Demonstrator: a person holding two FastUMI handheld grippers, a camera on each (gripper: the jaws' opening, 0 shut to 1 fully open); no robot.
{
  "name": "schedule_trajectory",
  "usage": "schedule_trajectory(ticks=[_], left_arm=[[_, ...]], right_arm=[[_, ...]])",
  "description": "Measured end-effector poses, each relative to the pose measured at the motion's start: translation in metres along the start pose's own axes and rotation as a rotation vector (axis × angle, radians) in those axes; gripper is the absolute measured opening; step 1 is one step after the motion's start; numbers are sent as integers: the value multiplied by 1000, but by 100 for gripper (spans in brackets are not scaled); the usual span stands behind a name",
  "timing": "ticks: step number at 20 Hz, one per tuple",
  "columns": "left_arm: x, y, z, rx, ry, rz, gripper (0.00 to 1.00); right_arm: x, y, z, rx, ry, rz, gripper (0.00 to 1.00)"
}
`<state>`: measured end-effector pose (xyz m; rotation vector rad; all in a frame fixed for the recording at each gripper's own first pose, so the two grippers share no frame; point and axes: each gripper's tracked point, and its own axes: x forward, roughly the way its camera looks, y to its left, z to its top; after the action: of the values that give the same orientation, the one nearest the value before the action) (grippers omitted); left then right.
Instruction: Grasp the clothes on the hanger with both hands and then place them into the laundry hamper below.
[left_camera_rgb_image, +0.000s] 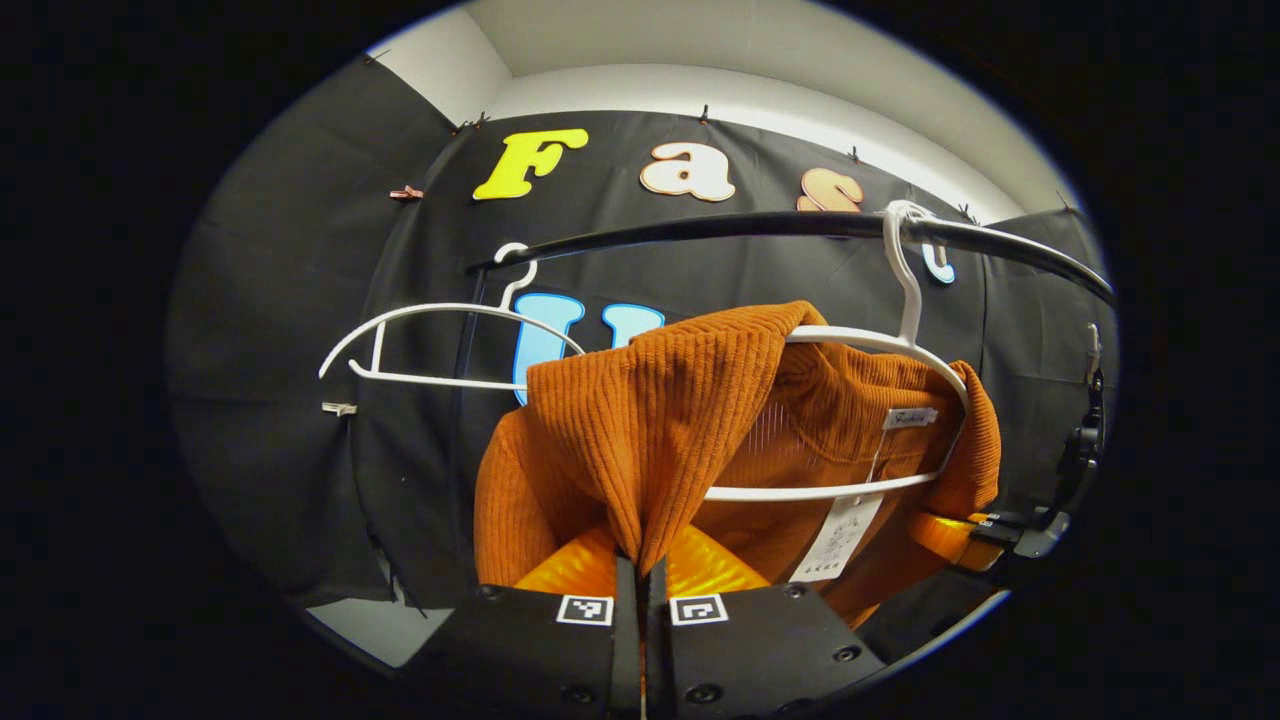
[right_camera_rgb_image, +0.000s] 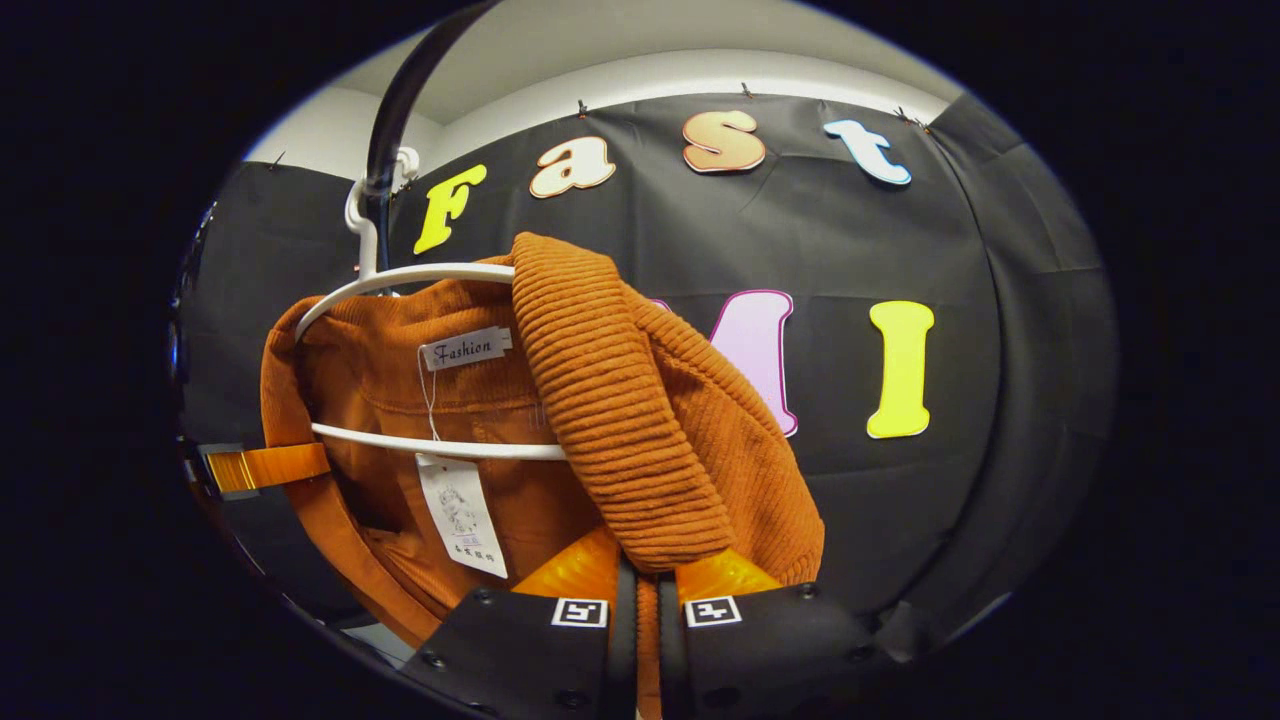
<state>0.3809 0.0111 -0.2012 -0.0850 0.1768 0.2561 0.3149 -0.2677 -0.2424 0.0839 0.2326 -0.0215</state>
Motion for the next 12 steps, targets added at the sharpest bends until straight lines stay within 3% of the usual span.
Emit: schedule_trajectory(ticks=[6,12], left_arm=[[-36,35,28,57,-38,92,6],[-63,46,68,103,-104,126,6]], right_arm=[[-15,-37,34,97,-64,-14,13],[-6,-68,80,118,-177,-60,13]])
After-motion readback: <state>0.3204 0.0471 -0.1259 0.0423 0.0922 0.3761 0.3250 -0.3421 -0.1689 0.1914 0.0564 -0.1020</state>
